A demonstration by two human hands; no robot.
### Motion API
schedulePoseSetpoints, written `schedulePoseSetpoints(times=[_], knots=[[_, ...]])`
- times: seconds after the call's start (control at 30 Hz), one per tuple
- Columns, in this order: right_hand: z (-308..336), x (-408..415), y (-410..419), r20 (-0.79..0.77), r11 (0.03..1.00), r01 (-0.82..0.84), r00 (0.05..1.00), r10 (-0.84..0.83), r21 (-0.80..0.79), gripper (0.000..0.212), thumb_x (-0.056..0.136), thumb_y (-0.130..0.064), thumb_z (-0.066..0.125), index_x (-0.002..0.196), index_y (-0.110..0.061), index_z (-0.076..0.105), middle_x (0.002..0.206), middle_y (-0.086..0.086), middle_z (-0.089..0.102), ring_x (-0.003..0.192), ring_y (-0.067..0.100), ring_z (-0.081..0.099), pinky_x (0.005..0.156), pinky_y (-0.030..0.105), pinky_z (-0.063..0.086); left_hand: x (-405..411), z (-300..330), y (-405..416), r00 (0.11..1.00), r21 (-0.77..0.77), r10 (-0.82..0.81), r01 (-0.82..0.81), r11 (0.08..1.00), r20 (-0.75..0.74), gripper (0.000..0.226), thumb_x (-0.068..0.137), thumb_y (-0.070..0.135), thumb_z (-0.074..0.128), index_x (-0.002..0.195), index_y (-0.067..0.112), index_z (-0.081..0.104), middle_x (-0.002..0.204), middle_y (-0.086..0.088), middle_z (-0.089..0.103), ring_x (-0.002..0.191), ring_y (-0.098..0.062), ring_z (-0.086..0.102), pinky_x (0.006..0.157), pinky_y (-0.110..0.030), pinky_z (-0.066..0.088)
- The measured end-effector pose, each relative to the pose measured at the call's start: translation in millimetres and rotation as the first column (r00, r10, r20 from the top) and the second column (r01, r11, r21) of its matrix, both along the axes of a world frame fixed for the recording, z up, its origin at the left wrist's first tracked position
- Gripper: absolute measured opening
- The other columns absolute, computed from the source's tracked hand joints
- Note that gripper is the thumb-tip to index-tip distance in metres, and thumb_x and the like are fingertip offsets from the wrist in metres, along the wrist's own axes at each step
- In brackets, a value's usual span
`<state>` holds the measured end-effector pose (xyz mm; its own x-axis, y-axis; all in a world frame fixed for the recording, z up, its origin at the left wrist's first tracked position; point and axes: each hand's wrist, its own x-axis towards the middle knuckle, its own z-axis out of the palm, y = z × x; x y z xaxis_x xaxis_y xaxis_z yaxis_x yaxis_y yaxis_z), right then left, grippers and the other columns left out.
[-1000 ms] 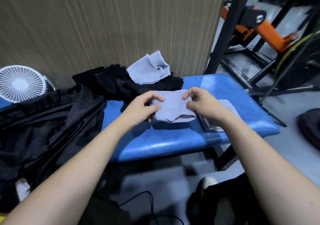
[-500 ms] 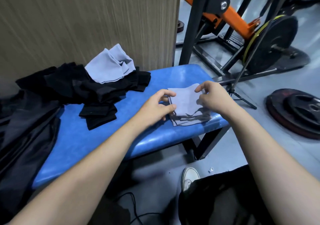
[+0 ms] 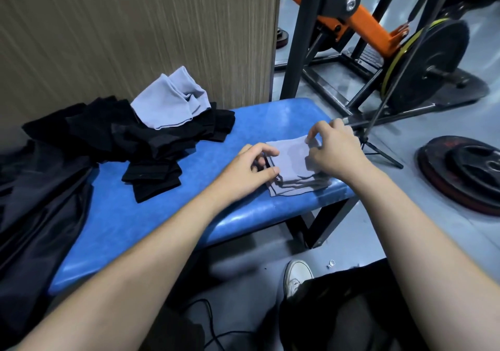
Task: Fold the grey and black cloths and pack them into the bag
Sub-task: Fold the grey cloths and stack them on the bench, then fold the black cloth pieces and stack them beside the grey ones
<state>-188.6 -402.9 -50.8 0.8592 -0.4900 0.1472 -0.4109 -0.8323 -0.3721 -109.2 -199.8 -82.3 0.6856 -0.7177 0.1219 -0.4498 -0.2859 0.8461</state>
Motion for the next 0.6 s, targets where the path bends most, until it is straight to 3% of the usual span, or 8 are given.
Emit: schedulePoseSetpoints(times=[0.1, 0.2, 0.37, 0.6], knots=[[1.6, -0.1, 7.5, 0.082, 0.988, -0.104, 0.990, 0.114, -0.115, 0.019, 0.092, -0.027, 0.061, 0.110, -0.022, 0.060, 0.114, 0.006, 0.048, 0.109, 0.031, 0.042, 0.092, 0.040, 0.032, -2.3, 3.4, 4.9, 0.982, 0.029, 0.032, -0.039, 0.999, 0.186, 0.027, 0.091, 0.034, 0.069, 0.117, 0.032, 0.060, 0.103, 0.007, 0.044, 0.079, 0.004, 0.050, 0.081, -0.025, 0.044], [1.7, -1.4, 14.6, 0.051, 0.972, -0.199, 0.977, 0.206, -0.123, 0.019, 0.088, -0.028, 0.063, 0.107, -0.025, 0.061, 0.111, 0.003, 0.048, 0.103, 0.028, 0.042, 0.093, 0.041, 0.037, -3.5, 4.6, 7.3, 0.933, 0.107, 0.048, -0.092, 0.990, 0.358, 0.033, 0.090, 0.047, 0.063, 0.120, 0.036, 0.058, 0.107, 0.012, 0.043, 0.099, -0.005, 0.051, 0.087, -0.034, 0.047], [-1.2, -1.3, 18.9, -0.199, 0.973, -0.228, 0.956, 0.217, -0.035, 0.026, 0.086, -0.023, 0.061, 0.112, -0.025, 0.060, 0.114, 0.003, 0.047, 0.109, 0.029, 0.044, 0.094, 0.040, 0.041, -2.2, -1.7, 8.5, 0.932, 0.234, -0.055, -0.033, 0.972, 0.358, 0.043, 0.092, 0.049, 0.060, 0.132, 0.034, 0.055, 0.119, 0.010, 0.049, 0.115, -0.015, 0.047, 0.103, -0.041, 0.041], [10.2, 15.2, 36.3, -0.075, 0.977, -0.176, 0.983, 0.168, -0.118, 0.015, 0.088, -0.027, 0.055, 0.101, -0.028, 0.062, 0.109, 0.001, 0.054, 0.107, 0.027, 0.048, 0.091, 0.040, 0.039, 7.8, 5.1, 29.5, 0.911, 0.196, 0.036, -0.127, 0.972, 0.412, 0.031, 0.095, 0.050, 0.056, 0.122, 0.036, 0.059, 0.107, 0.012, 0.054, 0.106, -0.013, 0.051, 0.098, -0.038, 0.044]])
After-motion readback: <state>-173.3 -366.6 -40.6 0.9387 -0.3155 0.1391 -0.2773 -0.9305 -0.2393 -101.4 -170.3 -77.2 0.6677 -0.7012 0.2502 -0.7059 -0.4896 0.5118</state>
